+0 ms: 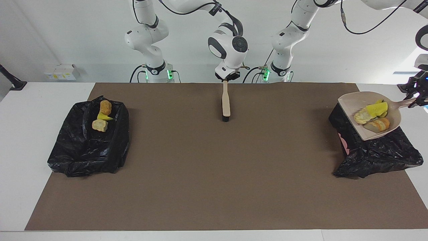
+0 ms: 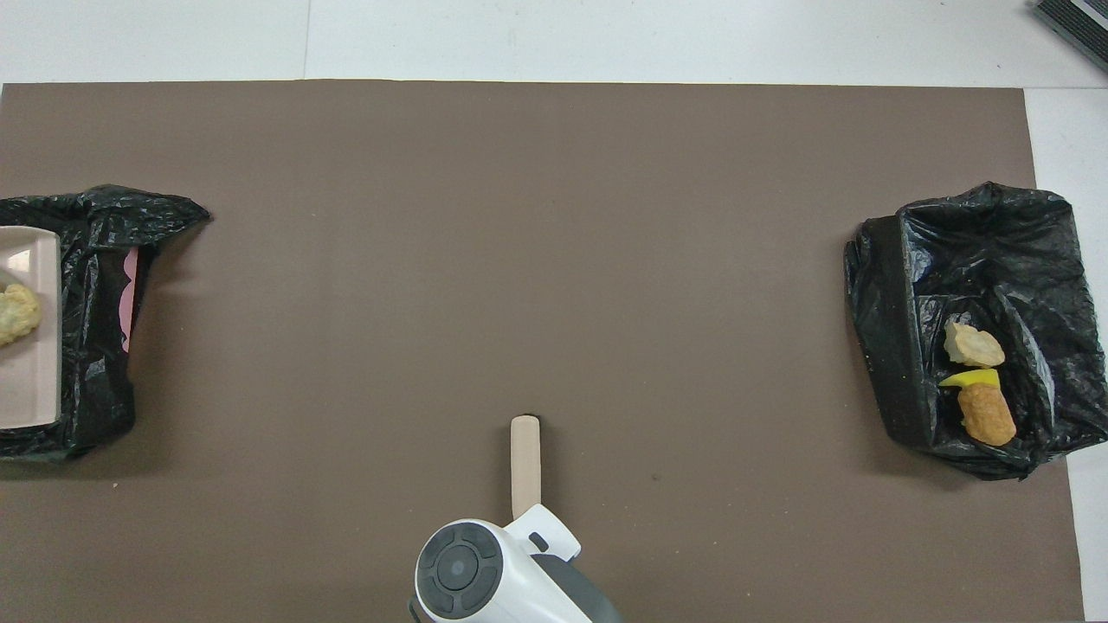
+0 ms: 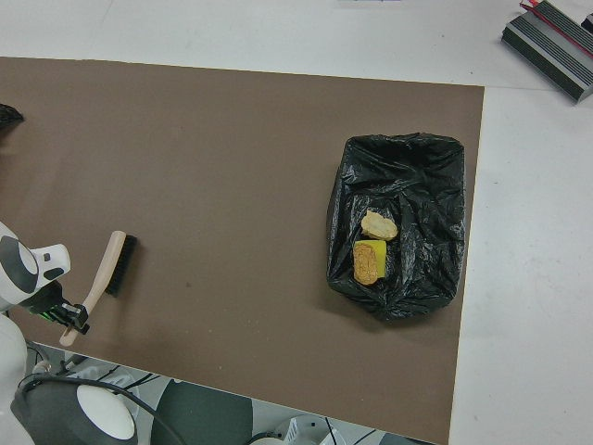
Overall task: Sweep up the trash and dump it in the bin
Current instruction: 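Tip the dustpan into the bag with the left gripper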
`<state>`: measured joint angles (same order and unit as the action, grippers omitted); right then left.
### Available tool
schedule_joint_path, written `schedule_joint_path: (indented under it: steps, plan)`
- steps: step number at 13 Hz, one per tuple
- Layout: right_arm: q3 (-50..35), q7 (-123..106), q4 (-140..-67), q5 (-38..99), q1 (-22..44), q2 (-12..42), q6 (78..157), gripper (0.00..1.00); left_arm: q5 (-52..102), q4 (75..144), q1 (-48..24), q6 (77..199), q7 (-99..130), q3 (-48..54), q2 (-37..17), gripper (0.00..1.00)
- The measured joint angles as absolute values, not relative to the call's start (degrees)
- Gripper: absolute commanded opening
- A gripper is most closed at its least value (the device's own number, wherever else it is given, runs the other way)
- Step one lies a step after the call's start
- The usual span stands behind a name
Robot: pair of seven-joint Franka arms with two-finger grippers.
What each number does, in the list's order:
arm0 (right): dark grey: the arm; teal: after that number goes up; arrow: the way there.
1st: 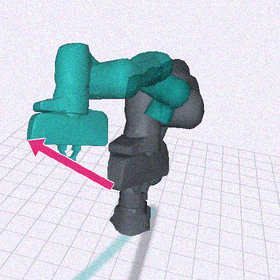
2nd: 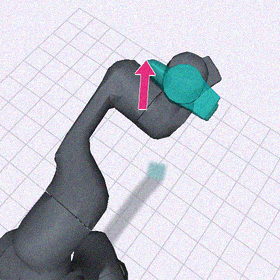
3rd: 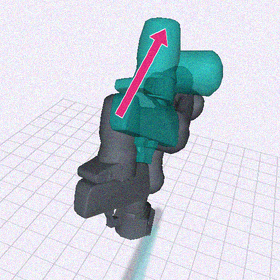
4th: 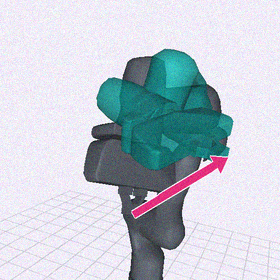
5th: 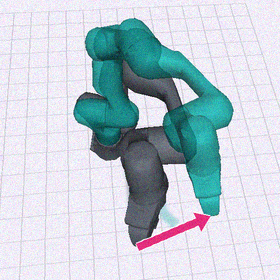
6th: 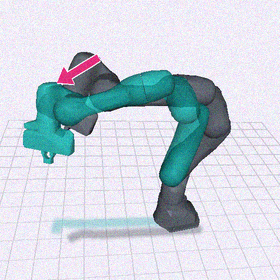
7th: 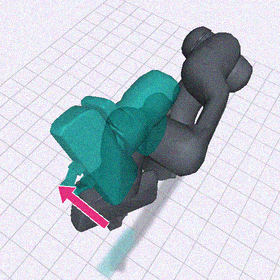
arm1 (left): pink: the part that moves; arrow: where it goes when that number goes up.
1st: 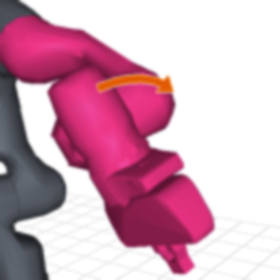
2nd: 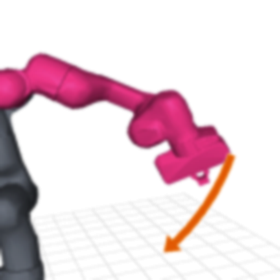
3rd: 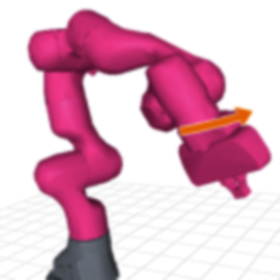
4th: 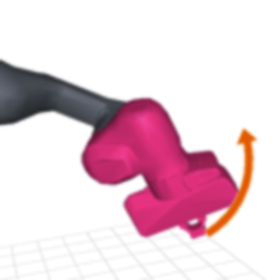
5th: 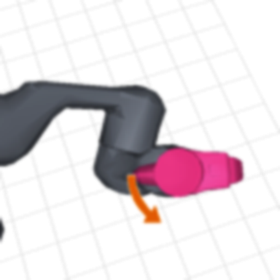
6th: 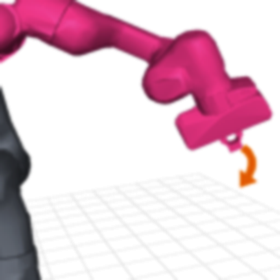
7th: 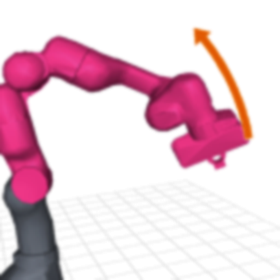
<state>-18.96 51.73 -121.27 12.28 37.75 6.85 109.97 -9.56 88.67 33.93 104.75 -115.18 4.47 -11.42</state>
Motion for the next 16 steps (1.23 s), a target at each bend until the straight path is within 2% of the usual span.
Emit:
schedule_joint_path:
  steps: [4, 5, 6, 8, 12, 13, 16]
  plan:
    - [-18.89, 50.90, -123.19, 12.28, 37.75, 5.84, 110.50, 0.00, -21.93, 87.93, 33.98, 110.64, -110.03, 5.06, -12.48, 0.00]
    - [-18.85, 50.73, -123.47, 12.28, 37.74, 5.67, 110.77, 0.41, -25.54, 88.22, 33.85, 112.28, -109.13, 5.28, -12.67, 0.00]
    - [-18.79, 50.55, -123.58, 12.28, 37.72, 5.64, 110.85, 0.42, -28.45, 88.89, 33.63, 113.52, -108.03, 5.39, -12.71, 0.00]
    - [-18.67, 50.42, -123.80, 12.28, 37.42, 5.64, 110.88, 0.53, -34.32, 91.22, 32.80, 116.09, -105.91, 5.60, -12.31, 0.00]
    - [-18.32, 50.41, -123.83, 12.28, 36.99, 5.66, 111.23, 0.68, -47.65, 99.23, 29.67, 119.71, -96.70, 5.91, -8.33, 0.00]
    - [-18.19, 50.41, -123.56, 12.28, 36.82, 5.76, 111.58, 0.77, -50.59, 100.11, 29.31, 120.13, -96.24, 5.92, -7.43, 0.00]
    - [-18.05, 50.40, -120.55, 12.28, 33.91, 6.79, 114.26, 0.88, -53.77, 100.42, 29.27, 122.13, -96.11, 5.74, -4.25, 0.00]
